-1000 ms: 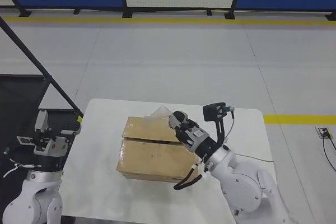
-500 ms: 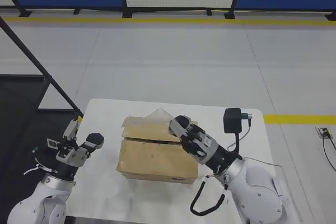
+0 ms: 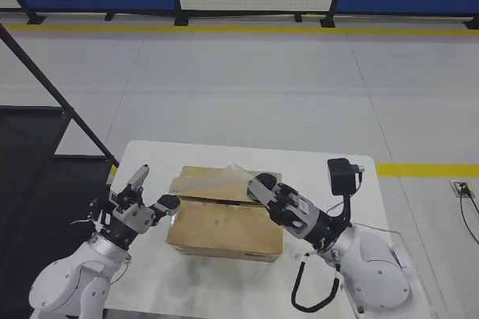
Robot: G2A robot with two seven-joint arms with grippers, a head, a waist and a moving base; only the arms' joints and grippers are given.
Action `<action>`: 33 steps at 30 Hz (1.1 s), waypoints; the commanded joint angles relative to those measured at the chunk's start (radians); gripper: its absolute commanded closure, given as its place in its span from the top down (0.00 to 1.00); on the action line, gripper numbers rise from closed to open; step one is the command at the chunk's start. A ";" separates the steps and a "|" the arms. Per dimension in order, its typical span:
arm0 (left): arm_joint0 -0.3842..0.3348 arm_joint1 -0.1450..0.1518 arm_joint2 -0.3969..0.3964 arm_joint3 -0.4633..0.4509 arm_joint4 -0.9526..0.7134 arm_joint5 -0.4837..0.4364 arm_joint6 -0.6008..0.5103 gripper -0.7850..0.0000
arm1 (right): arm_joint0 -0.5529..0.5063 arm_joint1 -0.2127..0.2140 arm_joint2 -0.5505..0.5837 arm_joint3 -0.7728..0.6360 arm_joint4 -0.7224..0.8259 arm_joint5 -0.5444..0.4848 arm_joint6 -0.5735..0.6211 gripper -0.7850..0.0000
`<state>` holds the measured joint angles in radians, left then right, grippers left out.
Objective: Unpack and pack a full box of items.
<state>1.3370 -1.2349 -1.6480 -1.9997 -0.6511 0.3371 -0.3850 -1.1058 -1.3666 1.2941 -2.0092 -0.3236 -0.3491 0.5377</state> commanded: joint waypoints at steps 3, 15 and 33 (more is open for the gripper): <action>-0.015 0.002 0.032 0.011 0.032 0.010 0.002 0.46 | -0.002 0.003 0.000 0.003 -0.001 -0.004 -0.008 0.00; -0.020 0.004 0.058 0.019 0.065 -0.031 0.032 0.00 | 0.000 0.013 0.002 0.021 0.018 -0.007 -0.006 0.00; -0.058 0.007 0.001 0.006 0.045 -0.068 0.139 0.00 | 0.012 0.031 0.024 0.065 0.005 0.026 0.024 1.00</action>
<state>1.2823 -1.2289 -1.6448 -1.9938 -0.6086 0.2675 -0.2470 -1.0932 -1.3369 1.3155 -1.9443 -0.3106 -0.3279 0.5665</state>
